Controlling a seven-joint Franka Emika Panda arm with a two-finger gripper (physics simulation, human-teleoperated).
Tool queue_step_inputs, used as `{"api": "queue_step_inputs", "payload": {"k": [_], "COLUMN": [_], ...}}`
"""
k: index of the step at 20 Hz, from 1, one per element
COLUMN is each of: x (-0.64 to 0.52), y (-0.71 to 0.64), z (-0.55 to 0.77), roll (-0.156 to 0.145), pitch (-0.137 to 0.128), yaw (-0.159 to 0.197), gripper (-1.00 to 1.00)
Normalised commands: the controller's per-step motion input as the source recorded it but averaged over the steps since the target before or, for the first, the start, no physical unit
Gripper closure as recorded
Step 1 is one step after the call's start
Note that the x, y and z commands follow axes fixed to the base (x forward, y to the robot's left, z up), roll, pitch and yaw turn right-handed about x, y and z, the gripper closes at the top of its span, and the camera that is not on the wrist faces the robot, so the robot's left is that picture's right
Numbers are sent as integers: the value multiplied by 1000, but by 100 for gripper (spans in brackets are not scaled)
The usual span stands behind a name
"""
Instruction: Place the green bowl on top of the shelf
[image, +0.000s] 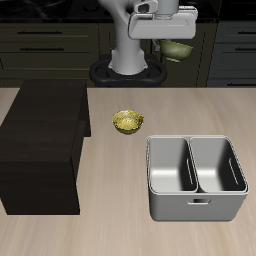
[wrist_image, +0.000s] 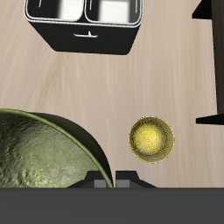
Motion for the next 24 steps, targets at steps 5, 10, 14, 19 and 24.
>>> {"api": "queue_step_inputs", "payload": {"k": [5,10,14,19,24], "x": [124,125,80,277,174], "y": [-194,-480,-299,-1030,-573], "z": [-11,183,85,232,45], "roll": [33,-27,-26,-54,-43], "pitch": [39,-5,-6,4,16], "yaw": [-15,-24,12,-43,23], "gripper": [100,100,100,100,100]}}
